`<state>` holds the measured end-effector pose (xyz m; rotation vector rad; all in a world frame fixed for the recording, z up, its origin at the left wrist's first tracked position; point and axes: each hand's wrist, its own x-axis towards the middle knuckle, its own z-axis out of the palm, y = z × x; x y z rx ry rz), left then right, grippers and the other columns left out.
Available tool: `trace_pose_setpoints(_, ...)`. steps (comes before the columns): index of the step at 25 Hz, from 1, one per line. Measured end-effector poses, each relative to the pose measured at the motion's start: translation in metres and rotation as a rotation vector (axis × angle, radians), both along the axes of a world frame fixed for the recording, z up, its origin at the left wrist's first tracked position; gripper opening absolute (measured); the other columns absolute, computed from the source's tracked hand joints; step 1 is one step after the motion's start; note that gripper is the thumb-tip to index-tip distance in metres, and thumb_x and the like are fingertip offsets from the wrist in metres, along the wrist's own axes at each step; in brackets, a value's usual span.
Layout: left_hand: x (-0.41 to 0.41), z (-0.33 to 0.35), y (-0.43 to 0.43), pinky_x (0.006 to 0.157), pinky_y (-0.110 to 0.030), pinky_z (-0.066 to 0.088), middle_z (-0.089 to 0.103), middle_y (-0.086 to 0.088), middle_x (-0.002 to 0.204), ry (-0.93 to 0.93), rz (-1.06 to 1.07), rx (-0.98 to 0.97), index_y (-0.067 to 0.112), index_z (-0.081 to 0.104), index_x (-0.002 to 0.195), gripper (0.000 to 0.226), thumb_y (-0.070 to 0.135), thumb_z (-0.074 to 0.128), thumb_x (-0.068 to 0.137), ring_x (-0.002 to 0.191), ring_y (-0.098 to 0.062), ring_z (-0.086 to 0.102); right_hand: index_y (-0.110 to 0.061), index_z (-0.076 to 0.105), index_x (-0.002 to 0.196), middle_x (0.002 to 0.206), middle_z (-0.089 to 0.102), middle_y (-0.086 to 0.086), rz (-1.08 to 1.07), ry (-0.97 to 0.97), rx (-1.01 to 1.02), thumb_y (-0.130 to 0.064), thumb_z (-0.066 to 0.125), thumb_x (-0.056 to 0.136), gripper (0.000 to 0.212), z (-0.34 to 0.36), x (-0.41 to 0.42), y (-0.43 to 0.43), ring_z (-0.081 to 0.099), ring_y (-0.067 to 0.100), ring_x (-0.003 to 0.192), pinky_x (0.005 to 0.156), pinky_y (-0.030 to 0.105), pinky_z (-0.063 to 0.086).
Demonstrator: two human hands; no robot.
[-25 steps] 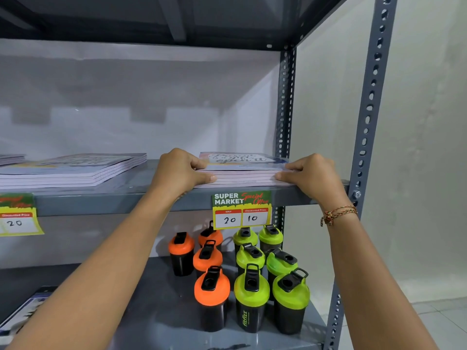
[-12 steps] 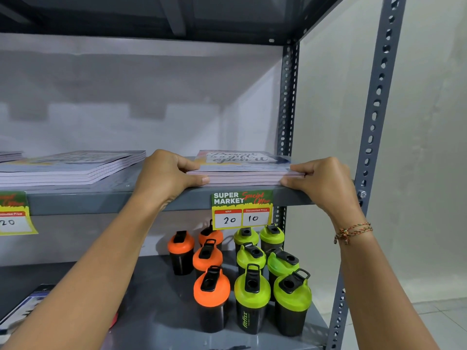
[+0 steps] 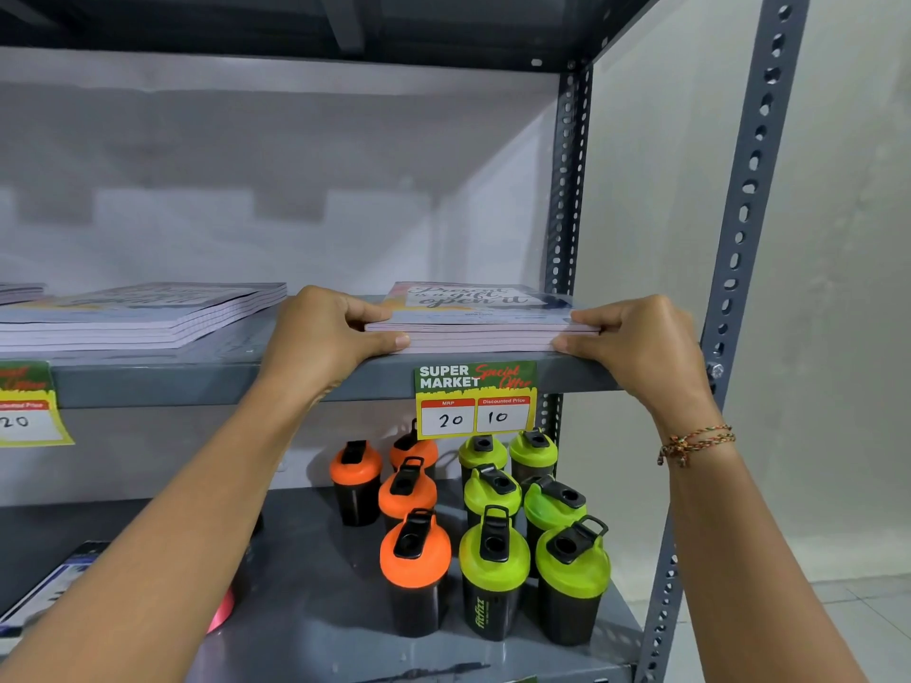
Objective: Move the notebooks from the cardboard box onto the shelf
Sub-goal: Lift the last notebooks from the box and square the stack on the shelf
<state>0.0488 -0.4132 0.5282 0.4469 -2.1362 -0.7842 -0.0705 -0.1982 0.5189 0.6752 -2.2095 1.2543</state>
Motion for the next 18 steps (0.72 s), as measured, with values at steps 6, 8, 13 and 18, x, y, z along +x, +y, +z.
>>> trace_pose_setpoints(6,-0.001,-0.001,0.001,0.074,-0.019,0.039,0.073,-0.007,0.110,0.012,-0.004,-0.005,0.009,0.072,0.108,0.038,0.026,0.078,0.074,0.087,-0.008,0.058,-0.008,0.074,0.099,0.102,0.075,0.010,0.044,-0.052,-0.046,-0.023,0.073,0.080,0.024,0.003,-0.007,0.005,0.063,0.017,0.101,0.081,0.024,0.044)
trace_pose_setpoints(8,-0.003,0.000,0.000,0.073,-0.019,0.040,0.073,-0.007,0.113,0.014,0.003,-0.004,0.008,0.073,0.107,0.036,0.026,0.077,0.075,0.089,-0.008,0.057,-0.008,0.074,0.100,0.104,0.075,0.009,0.035,-0.047,-0.033,-0.022,0.071,0.082,0.023,0.003,-0.006,0.004,0.062,0.016,0.102,0.086,0.024,0.043)
trace_pose_setpoints(13,-0.003,0.000,-0.002,0.068,-0.018,0.038,0.073,-0.009,0.111,0.006,0.008,-0.034,0.009,0.072,0.108,0.037,0.026,0.077,0.075,0.087,-0.009,0.057,-0.009,0.072,0.103,0.109,0.074,0.008,0.030,-0.021,-0.011,-0.024,0.072,0.081,0.027,0.003,-0.004,0.005,0.061,0.017,0.106,0.104,0.034,0.043)
trace_pose_setpoints(18,-0.005,0.005,-0.002,0.112,-0.027,0.028,0.051,0.003,0.143,-0.147,-0.099,-0.355,0.027,0.058,0.128,0.057,0.034,0.075,0.074,0.138,-0.016,0.038,-0.016,0.062,0.121,0.139,0.054,0.004,0.163,0.179,0.234,-0.030,0.076,0.075,0.050,0.005,0.002,-0.020,0.041,0.015,0.136,0.112,0.021,0.025)
